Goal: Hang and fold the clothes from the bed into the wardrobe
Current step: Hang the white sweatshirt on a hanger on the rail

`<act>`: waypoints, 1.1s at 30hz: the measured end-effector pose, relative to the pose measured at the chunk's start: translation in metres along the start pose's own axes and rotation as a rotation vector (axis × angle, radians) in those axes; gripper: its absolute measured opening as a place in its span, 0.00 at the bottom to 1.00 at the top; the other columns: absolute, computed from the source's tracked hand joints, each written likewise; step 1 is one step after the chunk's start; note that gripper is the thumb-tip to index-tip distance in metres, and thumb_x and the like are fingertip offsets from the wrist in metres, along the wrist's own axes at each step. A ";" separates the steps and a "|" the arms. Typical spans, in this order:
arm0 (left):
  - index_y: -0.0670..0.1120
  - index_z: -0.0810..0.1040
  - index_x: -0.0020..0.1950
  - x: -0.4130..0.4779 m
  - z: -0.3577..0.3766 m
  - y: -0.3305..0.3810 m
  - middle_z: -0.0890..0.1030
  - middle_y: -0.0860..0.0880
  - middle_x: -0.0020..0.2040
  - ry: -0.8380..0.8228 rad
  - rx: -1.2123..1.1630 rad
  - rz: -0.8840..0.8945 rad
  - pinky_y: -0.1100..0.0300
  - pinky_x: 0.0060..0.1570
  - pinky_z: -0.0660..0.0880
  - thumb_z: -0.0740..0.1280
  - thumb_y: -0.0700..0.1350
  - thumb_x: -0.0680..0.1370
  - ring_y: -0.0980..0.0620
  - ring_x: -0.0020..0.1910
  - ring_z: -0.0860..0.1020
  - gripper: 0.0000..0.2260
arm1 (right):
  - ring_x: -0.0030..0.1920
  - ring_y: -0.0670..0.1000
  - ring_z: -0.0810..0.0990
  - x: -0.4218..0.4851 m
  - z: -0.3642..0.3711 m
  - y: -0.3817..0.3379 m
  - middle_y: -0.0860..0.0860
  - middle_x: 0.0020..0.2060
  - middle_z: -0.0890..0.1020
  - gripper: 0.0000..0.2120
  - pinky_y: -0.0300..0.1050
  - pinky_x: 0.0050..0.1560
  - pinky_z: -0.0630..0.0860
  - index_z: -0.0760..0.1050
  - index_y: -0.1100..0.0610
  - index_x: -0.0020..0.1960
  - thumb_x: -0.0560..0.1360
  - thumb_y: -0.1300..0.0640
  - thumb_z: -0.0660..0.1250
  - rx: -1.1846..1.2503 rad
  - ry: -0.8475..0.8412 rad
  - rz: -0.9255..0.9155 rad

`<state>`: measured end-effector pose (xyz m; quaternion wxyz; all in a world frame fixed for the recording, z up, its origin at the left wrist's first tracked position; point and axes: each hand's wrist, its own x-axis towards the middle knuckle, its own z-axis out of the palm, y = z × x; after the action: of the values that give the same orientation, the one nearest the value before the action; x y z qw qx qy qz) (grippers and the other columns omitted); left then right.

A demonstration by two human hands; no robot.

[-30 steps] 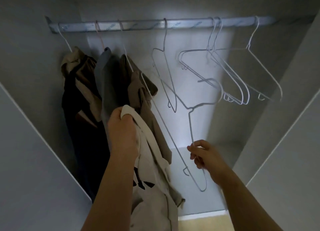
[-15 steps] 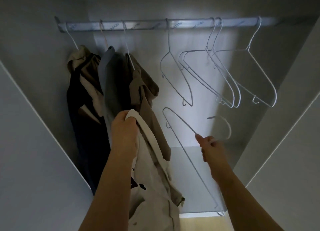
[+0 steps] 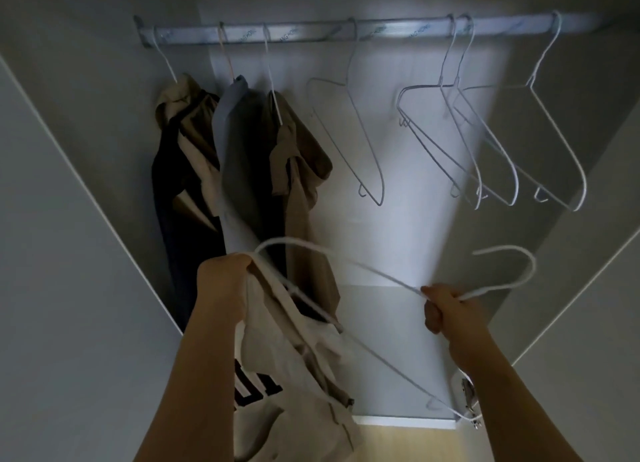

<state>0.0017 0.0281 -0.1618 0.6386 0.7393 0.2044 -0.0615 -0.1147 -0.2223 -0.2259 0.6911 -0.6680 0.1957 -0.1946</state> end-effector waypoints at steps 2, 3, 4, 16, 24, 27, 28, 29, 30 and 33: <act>0.44 0.70 0.33 -0.002 -0.002 0.000 0.70 0.47 0.32 0.005 0.011 0.047 0.61 0.30 0.66 0.63 0.36 0.76 0.52 0.31 0.68 0.12 | 0.19 0.45 0.60 -0.002 -0.001 0.001 0.48 0.16 0.63 0.28 0.37 0.24 0.63 0.62 0.52 0.19 0.76 0.66 0.60 -0.058 -0.020 0.033; 0.45 0.71 0.33 -0.003 -0.003 0.000 0.71 0.47 0.33 -0.002 0.027 0.089 0.61 0.30 0.67 0.64 0.36 0.75 0.52 0.31 0.69 0.11 | 0.19 0.45 0.60 -0.003 -0.002 0.001 0.48 0.17 0.62 0.26 0.39 0.26 0.61 0.62 0.53 0.21 0.76 0.65 0.60 -0.077 -0.018 0.044; 0.45 0.72 0.34 -0.004 -0.004 -0.002 0.72 0.47 0.33 -0.007 0.051 0.138 0.61 0.31 0.67 0.64 0.36 0.75 0.52 0.32 0.70 0.11 | 0.20 0.45 0.59 -0.004 -0.003 0.001 0.48 0.17 0.62 0.24 0.41 0.27 0.60 0.61 0.54 0.22 0.76 0.65 0.60 -0.098 -0.022 0.050; 0.49 0.74 0.35 -0.048 0.045 -0.010 0.76 0.54 0.34 -0.244 0.337 0.540 0.73 0.32 0.69 0.66 0.38 0.74 0.57 0.35 0.74 0.09 | 0.18 0.40 0.62 -0.022 0.062 -0.020 0.44 0.19 0.65 0.20 0.29 0.23 0.60 0.63 0.54 0.27 0.77 0.57 0.61 -0.412 -0.252 0.052; 0.49 0.79 0.43 -0.053 0.026 0.016 0.79 0.54 0.39 -0.571 0.484 0.768 0.74 0.40 0.71 0.70 0.44 0.73 0.58 0.39 0.76 0.01 | 0.18 0.40 0.64 -0.013 0.068 -0.045 0.44 0.16 0.65 0.19 0.29 0.22 0.63 0.64 0.57 0.27 0.77 0.62 0.60 -0.097 -0.064 0.063; 0.49 0.83 0.47 -0.047 0.024 0.013 0.80 0.52 0.45 -0.286 0.615 1.233 0.67 0.54 0.67 0.70 0.53 0.72 0.58 0.47 0.75 0.10 | 0.18 0.41 0.63 -0.007 0.060 -0.055 0.45 0.16 0.66 0.24 0.32 0.24 0.63 0.66 0.54 0.22 0.76 0.61 0.61 -0.100 -0.040 0.007; 0.50 0.82 0.51 -0.045 0.028 0.011 0.79 0.51 0.50 -0.199 0.706 1.306 0.57 0.60 0.67 0.68 0.57 0.72 0.54 0.52 0.75 0.14 | 0.19 0.41 0.63 -0.006 0.057 -0.056 0.45 0.16 0.65 0.26 0.34 0.24 0.62 0.66 0.53 0.20 0.76 0.61 0.61 -0.091 -0.036 -0.001; 0.53 0.79 0.56 -0.043 0.030 0.010 0.78 0.52 0.55 -0.171 0.829 1.276 0.48 0.66 0.62 0.63 0.63 0.73 0.53 0.58 0.73 0.19 | 0.19 0.41 0.62 -0.006 0.055 -0.056 0.45 0.16 0.65 0.27 0.34 0.25 0.62 0.66 0.54 0.18 0.76 0.62 0.61 -0.077 -0.033 -0.011; 0.56 0.76 0.59 -0.041 0.032 0.009 0.76 0.54 0.58 -0.165 0.957 1.226 0.47 0.68 0.56 0.57 0.67 0.73 0.53 0.61 0.71 0.23 | 0.19 0.41 0.62 -0.006 0.054 -0.057 0.45 0.16 0.65 0.27 0.35 0.26 0.62 0.67 0.54 0.18 0.76 0.62 0.61 -0.066 -0.031 -0.022; 0.51 0.80 0.49 -0.039 0.041 0.010 0.81 0.53 0.42 -0.141 1.044 1.322 0.56 0.53 0.66 0.44 0.69 0.74 0.54 0.44 0.78 0.32 | 0.19 0.41 0.63 -0.005 0.049 -0.064 0.46 0.16 0.66 0.27 0.38 0.29 0.62 0.68 0.54 0.18 0.75 0.61 0.62 -0.087 -0.026 -0.070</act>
<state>-0.0226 -0.0212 -0.1462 0.1309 0.9014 -0.3651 0.1924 -0.0935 -0.1797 -0.1603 0.6567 -0.7063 0.1716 -0.2012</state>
